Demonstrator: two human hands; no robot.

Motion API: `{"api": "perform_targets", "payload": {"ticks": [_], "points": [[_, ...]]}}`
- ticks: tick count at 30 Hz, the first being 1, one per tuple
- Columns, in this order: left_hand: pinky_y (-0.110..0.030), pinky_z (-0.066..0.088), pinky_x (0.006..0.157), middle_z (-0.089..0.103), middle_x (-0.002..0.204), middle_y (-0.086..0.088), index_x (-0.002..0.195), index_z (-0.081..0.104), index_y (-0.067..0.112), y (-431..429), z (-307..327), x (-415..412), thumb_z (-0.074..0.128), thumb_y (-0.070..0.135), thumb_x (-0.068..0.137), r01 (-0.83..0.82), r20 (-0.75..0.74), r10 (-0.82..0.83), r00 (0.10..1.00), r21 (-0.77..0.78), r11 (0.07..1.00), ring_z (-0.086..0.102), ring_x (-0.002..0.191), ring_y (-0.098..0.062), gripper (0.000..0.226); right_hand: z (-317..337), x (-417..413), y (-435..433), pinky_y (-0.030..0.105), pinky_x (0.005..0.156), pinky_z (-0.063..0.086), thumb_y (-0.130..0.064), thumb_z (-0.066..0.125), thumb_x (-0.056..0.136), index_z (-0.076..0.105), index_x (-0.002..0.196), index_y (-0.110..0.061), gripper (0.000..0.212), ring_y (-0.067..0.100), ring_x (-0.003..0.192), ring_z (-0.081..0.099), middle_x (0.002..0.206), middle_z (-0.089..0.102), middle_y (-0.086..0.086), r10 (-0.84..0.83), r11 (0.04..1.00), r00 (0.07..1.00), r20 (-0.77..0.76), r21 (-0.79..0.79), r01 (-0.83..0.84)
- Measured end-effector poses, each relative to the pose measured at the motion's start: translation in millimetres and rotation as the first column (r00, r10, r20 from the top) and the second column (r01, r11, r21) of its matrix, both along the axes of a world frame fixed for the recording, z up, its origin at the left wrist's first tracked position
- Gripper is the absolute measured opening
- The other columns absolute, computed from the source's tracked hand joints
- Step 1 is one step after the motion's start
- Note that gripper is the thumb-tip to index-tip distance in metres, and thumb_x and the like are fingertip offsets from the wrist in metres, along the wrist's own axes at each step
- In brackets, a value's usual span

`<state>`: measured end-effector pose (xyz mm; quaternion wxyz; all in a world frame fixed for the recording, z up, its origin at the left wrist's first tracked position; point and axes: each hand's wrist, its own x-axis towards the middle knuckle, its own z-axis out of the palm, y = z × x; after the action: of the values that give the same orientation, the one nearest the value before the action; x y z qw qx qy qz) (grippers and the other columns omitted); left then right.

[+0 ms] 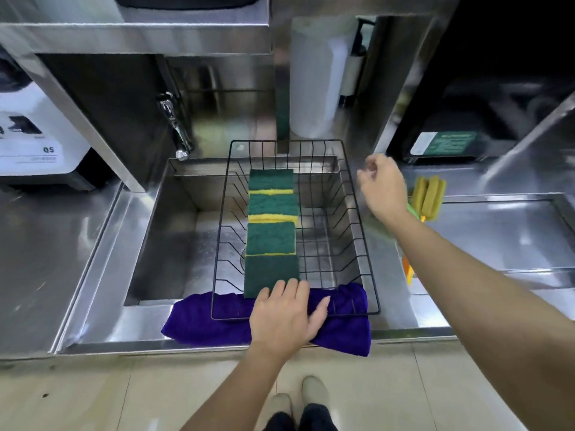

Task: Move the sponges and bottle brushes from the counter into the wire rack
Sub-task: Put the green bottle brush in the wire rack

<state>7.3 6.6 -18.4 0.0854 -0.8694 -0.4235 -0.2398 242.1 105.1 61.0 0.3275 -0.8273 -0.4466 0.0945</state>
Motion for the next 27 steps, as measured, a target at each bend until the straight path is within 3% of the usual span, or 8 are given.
{"api": "perform_targets", "payload": {"ticks": [4, 7, 10, 13, 17, 22, 24, 27], "points": [[-0.03, 0.036, 0.046, 0.048, 0.057, -0.002, 0.064, 0.054, 0.013, -0.5, 0.8, 0.4, 0.039, 0.047, 0.094, 0.013, -0.01, -0.013, 1.0, -0.013, 1.0, 0.049, 0.052, -0.023, 0.048, -12.7, 23.5, -40.3, 0.045, 0.107, 0.034, -0.04, 0.061, 0.084, 0.036, 0.139, -0.01, 0.067, 0.034, 0.128, 0.043, 0.138, 0.047, 0.017, -0.064, 0.979, 0.996, 0.061, -0.189, 0.074], [-0.03, 0.037, 0.046, 0.049, 0.058, -0.003, 0.065, 0.054, 0.012, -0.2, 1.4, 0.3, 0.037, 0.047, 0.094, 0.026, -0.018, -0.027, 0.999, -0.02, 0.999, 0.05, 0.052, -0.024, 0.048, -27.8, 33.3, -65.4, 0.044, 0.106, 0.033, -0.041, 0.064, 0.081, 0.028, 0.144, -0.015, 0.077, 0.034, 0.129, 0.042, 0.139, 0.047, 0.018, -0.063, 0.947, 0.997, 0.035, -0.312, 0.071], [-0.032, 0.04, 0.048, 0.05, 0.059, -0.003, 0.065, 0.055, 0.012, -0.5, 0.8, -0.3, 0.041, 0.05, 0.091, 0.042, -0.034, -0.044, 0.998, -0.043, 0.998, 0.052, 0.054, -0.024, 0.048, -39.2, 36.4, -82.1, 0.046, 0.107, 0.031, -0.033, 0.064, 0.082, 0.025, 0.145, -0.015, 0.076, 0.032, 0.133, 0.038, 0.144, 0.041, 0.014, -0.05, 0.903, 0.998, 0.028, -0.425, 0.057], [-0.032, 0.04, 0.048, 0.05, 0.06, -0.003, 0.064, 0.055, 0.011, -0.8, 0.5, -0.1, 0.041, 0.054, 0.09, 0.051, -0.039, -0.054, 0.998, -0.063, 0.997, 0.051, 0.055, -0.025, 0.052, -43.2, 36.6, -88.9, 0.048, 0.104, 0.033, -0.021, 0.062, 0.082, 0.033, 0.137, -0.008, 0.064, 0.034, 0.129, 0.041, 0.14, 0.04, 0.016, -0.084, 0.905, 0.996, 0.001, -0.418, 0.076], [-0.032, 0.04, 0.048, 0.051, 0.061, -0.004, 0.063, 0.056, 0.01, -0.9, 1.7, 0.4, 0.041, 0.054, 0.089, 0.059, -0.04, -0.063, 0.997, -0.077, 0.995, 0.052, 0.056, -0.026, 0.053, -29.9, 34.1, -84.9, 0.049, 0.093, 0.045, -0.017, 0.062, 0.081, 0.044, 0.122, -0.001, 0.047, 0.04, 0.114, 0.051, 0.129, 0.046, 0.02, -0.121, 0.962, 0.992, -0.018, -0.248, 0.113], [-0.033, 0.041, 0.047, 0.05, 0.06, -0.004, 0.062, 0.056, 0.011, -0.2, 0.1, -0.6, 0.041, 0.053, 0.09, 0.066, -0.044, -0.068, 0.997, -0.055, 0.996, 0.051, 0.055, -0.025, 0.053, 27.0, 31.1, -58.2, 0.04, 0.09, 0.043, -0.025, 0.066, 0.078, 0.048, 0.121, -0.005, 0.05, 0.029, 0.108, 0.051, 0.119, 0.052, 0.016, -0.151, 0.982, 0.984, -0.092, 0.103, 0.16], [-0.033, 0.04, 0.046, 0.049, 0.06, -0.004, 0.062, 0.057, 0.011, 0.5, -1.0, -1.0, 0.041, 0.053, 0.09, 0.071, -0.036, -0.073, 0.997, -0.046, 0.996, 0.051, 0.055, -0.025, 0.052, 53.5, 29.6, -48.0, 0.03, 0.081, 0.042, -0.025, 0.067, 0.078, 0.05, 0.12, -0.008, 0.048, 0.02, 0.098, 0.054, 0.112, 0.057, 0.009, -0.132, 0.952, 0.964, -0.231, 0.243, 0.188], [-0.032, 0.04, 0.046, 0.05, 0.06, -0.003, 0.062, 0.057, 0.011, 0.5, -1.9, -1.2, 0.036, 0.054, 0.093, 0.065, -0.01, -0.065, 0.998, -0.041, 0.997, 0.051, 0.055, -0.024, 0.057, 81.9, 22.7, -34.9, 0.026, 0.066, 0.05, -0.03, 0.067, 0.078, 0.052, 0.108, -0.016, 0.037, 0.016, 0.086, 0.058, 0.095, 0.059, -0.004, -0.051, 0.881, 0.887, -0.459, 0.397, 0.256]]}}
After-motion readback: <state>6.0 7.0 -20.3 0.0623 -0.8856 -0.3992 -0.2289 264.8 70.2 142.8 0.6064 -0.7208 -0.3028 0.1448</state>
